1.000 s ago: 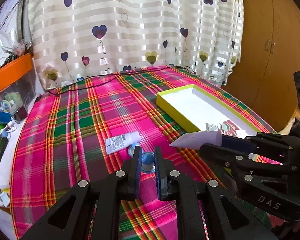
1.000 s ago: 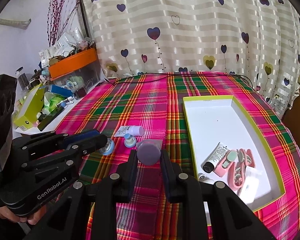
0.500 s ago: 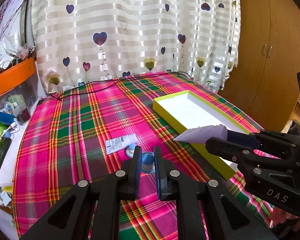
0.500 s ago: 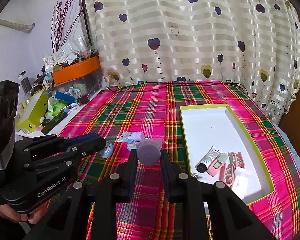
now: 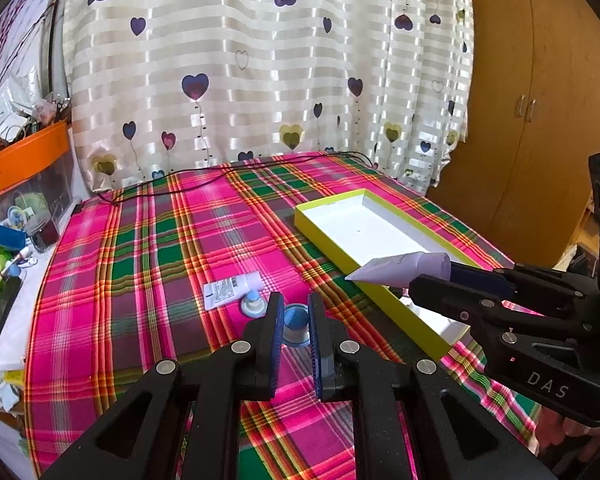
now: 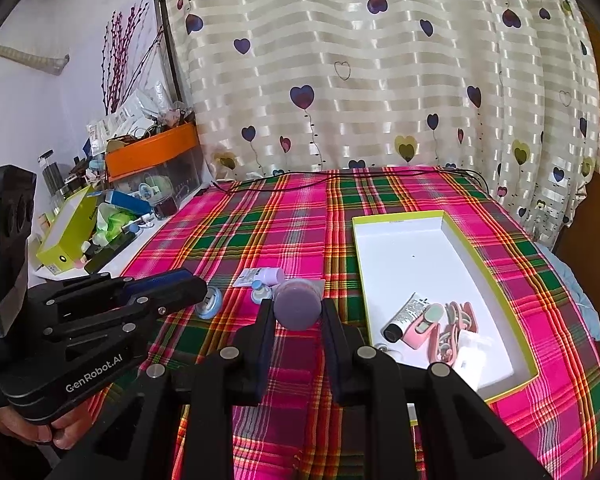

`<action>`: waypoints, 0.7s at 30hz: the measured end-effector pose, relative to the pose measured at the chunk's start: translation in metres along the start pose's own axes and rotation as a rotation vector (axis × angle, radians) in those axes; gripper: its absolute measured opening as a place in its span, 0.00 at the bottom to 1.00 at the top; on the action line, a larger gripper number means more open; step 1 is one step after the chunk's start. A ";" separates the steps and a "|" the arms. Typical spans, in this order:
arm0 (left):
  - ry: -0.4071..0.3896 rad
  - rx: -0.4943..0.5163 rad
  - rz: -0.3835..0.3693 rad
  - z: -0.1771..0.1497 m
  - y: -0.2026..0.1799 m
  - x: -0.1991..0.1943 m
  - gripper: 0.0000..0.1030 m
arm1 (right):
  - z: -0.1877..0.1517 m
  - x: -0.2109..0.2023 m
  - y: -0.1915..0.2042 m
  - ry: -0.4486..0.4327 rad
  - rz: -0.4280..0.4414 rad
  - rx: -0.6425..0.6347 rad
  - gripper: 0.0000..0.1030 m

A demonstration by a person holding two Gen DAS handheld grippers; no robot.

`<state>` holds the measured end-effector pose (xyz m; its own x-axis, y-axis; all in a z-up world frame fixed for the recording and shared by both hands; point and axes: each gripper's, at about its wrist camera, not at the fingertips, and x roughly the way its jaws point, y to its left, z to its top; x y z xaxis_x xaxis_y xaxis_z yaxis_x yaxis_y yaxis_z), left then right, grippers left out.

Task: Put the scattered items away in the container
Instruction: 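Carry the lavender tube and blue cap toward the box with both tools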

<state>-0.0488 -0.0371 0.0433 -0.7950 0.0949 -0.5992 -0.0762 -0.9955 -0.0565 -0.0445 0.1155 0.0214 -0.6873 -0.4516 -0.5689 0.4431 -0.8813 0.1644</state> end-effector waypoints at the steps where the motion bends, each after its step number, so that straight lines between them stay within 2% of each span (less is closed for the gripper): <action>1: 0.000 0.000 -0.001 0.000 -0.001 0.000 0.12 | 0.000 -0.001 -0.001 -0.001 0.000 0.001 0.22; 21: -0.007 0.030 -0.043 0.008 -0.023 0.004 0.12 | -0.001 -0.011 -0.028 -0.024 -0.037 0.051 0.23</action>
<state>-0.0550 -0.0140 0.0487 -0.7950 0.1375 -0.5908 -0.1282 -0.9901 -0.0579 -0.0490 0.1452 0.0217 -0.7166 -0.4213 -0.5559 0.3876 -0.9031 0.1848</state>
